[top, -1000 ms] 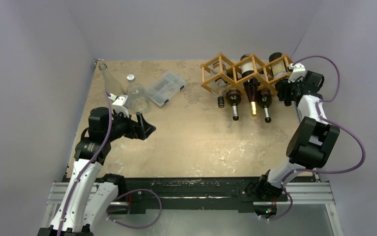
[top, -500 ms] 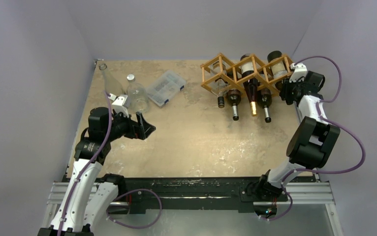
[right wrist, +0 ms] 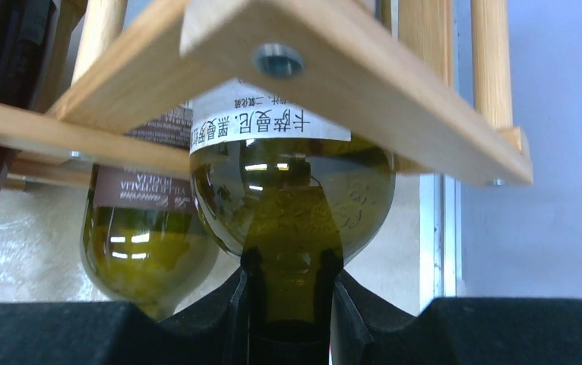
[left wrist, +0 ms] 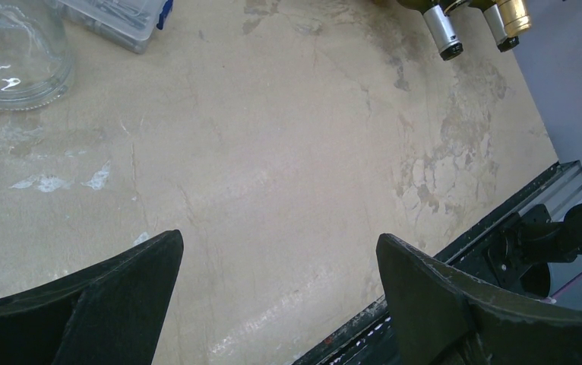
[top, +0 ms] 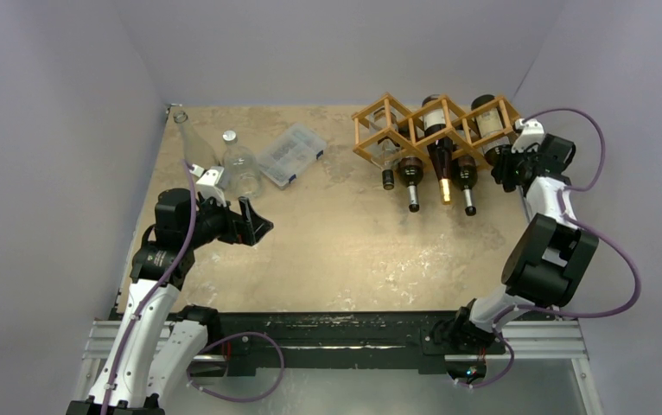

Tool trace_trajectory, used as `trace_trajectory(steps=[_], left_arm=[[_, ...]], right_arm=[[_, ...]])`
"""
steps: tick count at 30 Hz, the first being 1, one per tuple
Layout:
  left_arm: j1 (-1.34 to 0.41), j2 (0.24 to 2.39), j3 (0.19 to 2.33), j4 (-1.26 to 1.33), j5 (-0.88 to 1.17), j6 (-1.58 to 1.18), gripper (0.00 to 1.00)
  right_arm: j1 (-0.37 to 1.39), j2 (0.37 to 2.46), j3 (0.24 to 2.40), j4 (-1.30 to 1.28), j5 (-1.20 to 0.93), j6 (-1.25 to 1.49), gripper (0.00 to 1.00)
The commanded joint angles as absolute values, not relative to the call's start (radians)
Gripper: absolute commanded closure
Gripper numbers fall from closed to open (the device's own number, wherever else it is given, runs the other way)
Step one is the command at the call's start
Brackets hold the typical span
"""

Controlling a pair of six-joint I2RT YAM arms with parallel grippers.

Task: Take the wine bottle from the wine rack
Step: Pick up the wine bottle from the wine rack.

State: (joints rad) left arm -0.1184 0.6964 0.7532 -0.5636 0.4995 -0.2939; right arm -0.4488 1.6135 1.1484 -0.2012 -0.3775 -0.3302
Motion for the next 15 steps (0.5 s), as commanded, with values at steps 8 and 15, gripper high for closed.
trace_trajectory(steps=[8, 15], left_arm=[[-0.11, 0.685, 0.769, -0.539, 0.518, -0.276, 0.0], [-0.11, 0.678, 0.767, -0.54, 0.516, -0.276, 0.0]], right_arm=[[-0.518, 1.464, 1.055, -0.117, -0.51, -0.358, 1.0], [-0.53, 1.416, 0.996, -0.097, -0.532, -0.358, 1.0]])
